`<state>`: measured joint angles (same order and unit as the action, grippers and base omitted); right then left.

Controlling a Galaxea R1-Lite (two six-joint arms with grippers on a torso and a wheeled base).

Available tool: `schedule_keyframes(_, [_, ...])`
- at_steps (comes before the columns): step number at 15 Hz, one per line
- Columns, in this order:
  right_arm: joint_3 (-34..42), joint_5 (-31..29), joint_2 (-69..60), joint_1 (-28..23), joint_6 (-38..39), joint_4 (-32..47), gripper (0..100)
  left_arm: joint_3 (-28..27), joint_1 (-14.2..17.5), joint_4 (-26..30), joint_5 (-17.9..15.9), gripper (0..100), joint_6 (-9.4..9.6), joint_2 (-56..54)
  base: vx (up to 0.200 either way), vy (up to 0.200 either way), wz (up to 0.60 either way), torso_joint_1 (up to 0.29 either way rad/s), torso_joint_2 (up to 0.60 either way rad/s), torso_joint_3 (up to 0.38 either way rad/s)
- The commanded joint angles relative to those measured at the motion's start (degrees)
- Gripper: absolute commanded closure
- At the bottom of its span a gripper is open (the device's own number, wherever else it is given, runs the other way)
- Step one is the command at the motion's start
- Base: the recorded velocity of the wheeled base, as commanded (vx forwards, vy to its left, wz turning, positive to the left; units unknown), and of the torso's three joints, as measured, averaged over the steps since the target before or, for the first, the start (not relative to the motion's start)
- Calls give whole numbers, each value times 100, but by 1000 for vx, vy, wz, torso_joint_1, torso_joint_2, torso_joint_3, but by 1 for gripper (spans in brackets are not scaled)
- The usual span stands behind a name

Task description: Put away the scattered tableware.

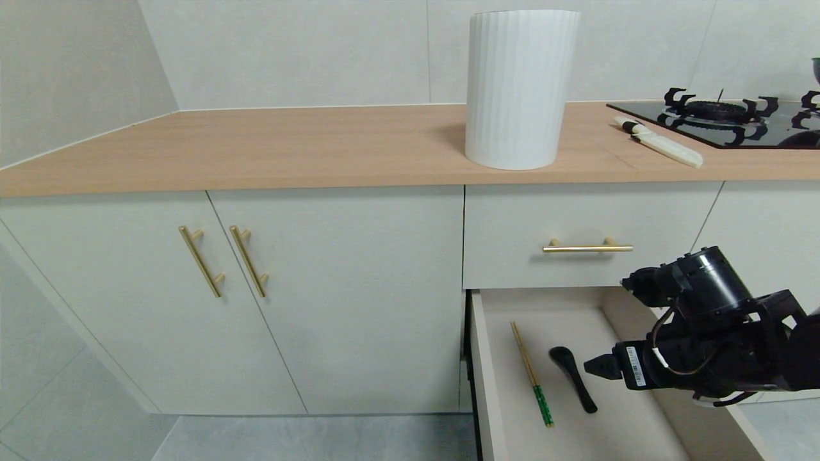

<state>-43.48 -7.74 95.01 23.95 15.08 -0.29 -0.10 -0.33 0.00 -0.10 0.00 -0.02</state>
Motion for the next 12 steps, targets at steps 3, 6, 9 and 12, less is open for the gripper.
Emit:
schedule_keyframes(3, [112,-43,-264,224,-40,3,0,1,-2,0,1,0,0,2,0,0,0,0,0,0])
schedule_keyframes(6, [130,-193,-370,338,-49,144,0,1,-2,0,1,0,0,2,-200,0,0,2,2,2])
schedule_keyframes(9, [130,-201,-580,496,-58,425,0,1,-2,0,1,0,0,2,-67,0,0,1,2,1])
schedule_keyframes(12, [130,-193,-853,742,-181,908,0,1,-2,0,1,0,0,2,0,0,0,0,0,0])
